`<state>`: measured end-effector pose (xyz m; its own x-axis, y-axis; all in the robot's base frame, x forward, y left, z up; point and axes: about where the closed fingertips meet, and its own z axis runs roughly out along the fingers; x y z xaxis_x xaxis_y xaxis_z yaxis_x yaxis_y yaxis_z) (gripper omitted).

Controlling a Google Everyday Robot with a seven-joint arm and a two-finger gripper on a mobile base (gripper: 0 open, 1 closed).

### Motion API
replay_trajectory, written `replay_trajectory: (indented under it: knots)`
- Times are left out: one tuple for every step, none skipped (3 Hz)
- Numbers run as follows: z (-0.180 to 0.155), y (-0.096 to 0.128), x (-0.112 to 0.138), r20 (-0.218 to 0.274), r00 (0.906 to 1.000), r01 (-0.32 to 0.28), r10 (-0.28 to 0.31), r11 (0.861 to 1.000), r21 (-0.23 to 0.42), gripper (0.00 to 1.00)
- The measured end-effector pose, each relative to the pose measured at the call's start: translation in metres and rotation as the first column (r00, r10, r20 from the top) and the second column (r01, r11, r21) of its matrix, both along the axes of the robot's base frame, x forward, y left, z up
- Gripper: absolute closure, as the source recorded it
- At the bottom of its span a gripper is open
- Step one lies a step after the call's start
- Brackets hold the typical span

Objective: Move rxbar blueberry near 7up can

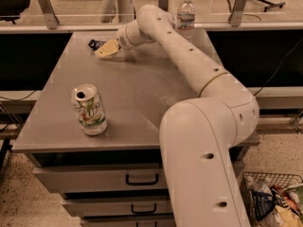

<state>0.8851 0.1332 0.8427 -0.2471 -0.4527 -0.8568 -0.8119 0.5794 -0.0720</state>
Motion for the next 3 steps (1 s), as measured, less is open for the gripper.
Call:
replay_trajectory:
  knots:
    - [-0.0042,0.0025,0.0038,0.001,0.9999,0.016,-0.016,1.0,-0.002,0.41]
    - [-0.0079,0.0028,0.0032,0.0,0.9998,0.021,-0.021,1.0,-0.005,0.64]
    - [-0.0069,0.0028,0.0031,0.0,0.9998,0.021,-0.021,1.0,-0.005,0.88]
